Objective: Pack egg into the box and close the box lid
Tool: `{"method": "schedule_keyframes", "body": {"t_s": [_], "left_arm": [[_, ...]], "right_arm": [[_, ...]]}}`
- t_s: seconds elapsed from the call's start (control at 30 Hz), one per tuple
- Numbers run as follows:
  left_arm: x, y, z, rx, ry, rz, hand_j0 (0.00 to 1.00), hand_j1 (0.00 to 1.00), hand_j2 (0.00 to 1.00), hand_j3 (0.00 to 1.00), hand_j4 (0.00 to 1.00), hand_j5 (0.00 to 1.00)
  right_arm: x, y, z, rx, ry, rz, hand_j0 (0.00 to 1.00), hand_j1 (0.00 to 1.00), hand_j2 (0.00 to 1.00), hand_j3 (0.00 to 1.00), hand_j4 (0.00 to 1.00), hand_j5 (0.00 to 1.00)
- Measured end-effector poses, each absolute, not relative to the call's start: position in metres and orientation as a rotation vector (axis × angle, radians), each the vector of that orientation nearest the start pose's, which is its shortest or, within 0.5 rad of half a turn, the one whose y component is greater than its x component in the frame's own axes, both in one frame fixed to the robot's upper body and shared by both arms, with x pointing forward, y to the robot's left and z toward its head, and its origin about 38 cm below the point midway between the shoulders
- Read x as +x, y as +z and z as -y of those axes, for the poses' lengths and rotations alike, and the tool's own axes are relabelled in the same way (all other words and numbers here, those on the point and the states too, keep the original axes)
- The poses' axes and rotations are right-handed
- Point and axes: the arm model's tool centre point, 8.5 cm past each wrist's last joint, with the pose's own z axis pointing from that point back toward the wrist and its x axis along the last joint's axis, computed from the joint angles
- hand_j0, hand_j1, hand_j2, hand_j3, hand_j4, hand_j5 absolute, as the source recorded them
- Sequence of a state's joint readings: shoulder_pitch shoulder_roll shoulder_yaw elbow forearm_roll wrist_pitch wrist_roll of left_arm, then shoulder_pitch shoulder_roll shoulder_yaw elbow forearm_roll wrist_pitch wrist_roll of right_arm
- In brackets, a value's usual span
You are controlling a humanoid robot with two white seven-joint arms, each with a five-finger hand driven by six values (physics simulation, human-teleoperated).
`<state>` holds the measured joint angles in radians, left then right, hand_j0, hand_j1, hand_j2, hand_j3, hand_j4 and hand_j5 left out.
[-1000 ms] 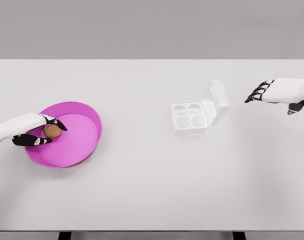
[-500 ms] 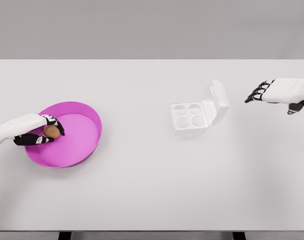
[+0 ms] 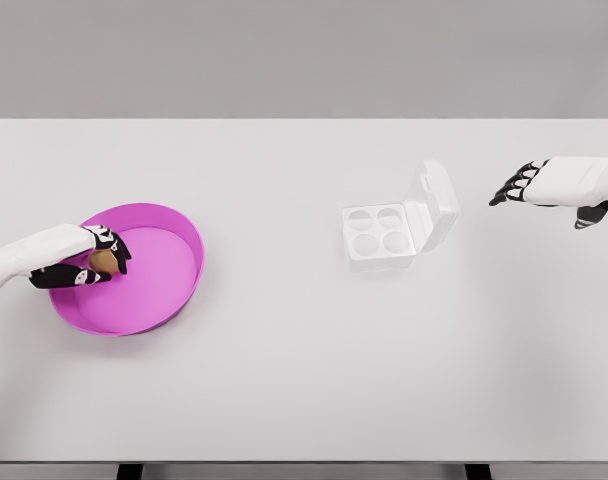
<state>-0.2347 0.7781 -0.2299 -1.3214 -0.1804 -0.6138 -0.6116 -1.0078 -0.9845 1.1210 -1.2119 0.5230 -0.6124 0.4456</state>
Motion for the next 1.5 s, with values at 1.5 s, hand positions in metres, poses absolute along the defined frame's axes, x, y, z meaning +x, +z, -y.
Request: {"method": "schedule_keyframes", "body": {"t_s": [1.5], "left_arm": [[0.401, 0.18, -0.319, 0.164, -1.645, 1.655, 0.38, 0.38, 0.38, 0.38, 0.38, 0.38]], "right_arm": [[0.46, 0.214, 0.386, -0.582, 2.312, 0.89, 1.0, 1.0, 1.0, 1.0, 1.0, 1.0]]}}
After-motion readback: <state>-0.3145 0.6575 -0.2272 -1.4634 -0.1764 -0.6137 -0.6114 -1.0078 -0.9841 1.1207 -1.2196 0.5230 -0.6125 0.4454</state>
